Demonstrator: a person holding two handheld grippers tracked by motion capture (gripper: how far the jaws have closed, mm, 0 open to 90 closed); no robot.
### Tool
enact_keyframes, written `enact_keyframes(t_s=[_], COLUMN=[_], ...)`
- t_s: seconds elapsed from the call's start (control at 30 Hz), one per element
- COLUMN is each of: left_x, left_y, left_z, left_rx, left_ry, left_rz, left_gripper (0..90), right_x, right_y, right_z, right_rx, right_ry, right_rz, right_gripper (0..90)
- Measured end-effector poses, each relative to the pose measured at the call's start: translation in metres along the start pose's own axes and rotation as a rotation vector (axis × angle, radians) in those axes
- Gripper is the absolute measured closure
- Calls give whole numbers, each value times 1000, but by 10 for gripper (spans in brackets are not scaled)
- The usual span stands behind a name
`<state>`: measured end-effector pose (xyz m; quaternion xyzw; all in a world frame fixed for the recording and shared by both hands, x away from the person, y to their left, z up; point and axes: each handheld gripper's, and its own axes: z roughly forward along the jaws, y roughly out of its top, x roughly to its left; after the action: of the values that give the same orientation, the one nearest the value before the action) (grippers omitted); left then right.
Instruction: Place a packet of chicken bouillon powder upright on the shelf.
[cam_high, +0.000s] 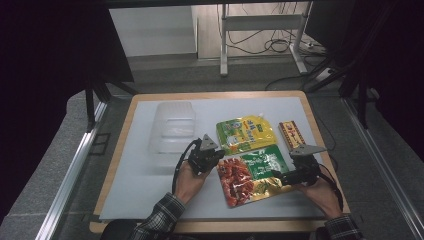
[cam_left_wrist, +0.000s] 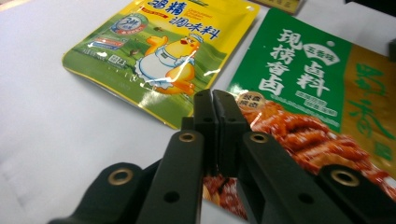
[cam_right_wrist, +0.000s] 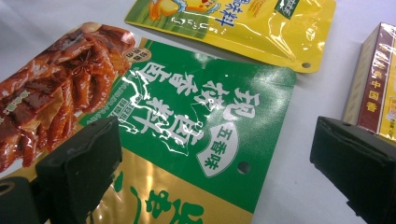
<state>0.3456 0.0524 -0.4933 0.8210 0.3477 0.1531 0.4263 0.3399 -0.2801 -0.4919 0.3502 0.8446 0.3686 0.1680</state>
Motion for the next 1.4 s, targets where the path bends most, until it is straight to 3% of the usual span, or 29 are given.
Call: enact_keyframes(t_s=[0.23, 0.3, 0.5, 0.83, 0.97, 1.07, 1.2, 1.4], left_x=[0, 2, 5, 14, 17, 19, 16, 17], left_y=[8, 10, 13, 17, 19, 20, 20, 18], left_z=[15, 20, 44, 74, 82, 85, 88, 88], left_rx=[2, 4, 42, 47, 46, 47, 62, 64], left_ry=[22, 24, 85, 155, 199, 198, 224, 251], left_rz=[8, -9, -25, -72, -77, -86, -62, -76], left_gripper=[895, 895, 895, 896, 896, 896, 897, 898], right_x=[-1, -1, -2, -5, -6, -7, -10, -14], right_y=[0, 0, 1, 4, 5, 5, 7, 17], right_z=[-1, -1, -2, 1, 2, 3, 6, 15], right_rx=[-4, 0, 0, -9, 1, 6, 6, -1], right_ry=[12, 12, 6, 20, 14, 12, 15, 22], right_rz=[16, 22, 31, 50, 43, 43, 41, 26], right_gripper=[23, 23, 36, 49, 51, 53, 60, 71])
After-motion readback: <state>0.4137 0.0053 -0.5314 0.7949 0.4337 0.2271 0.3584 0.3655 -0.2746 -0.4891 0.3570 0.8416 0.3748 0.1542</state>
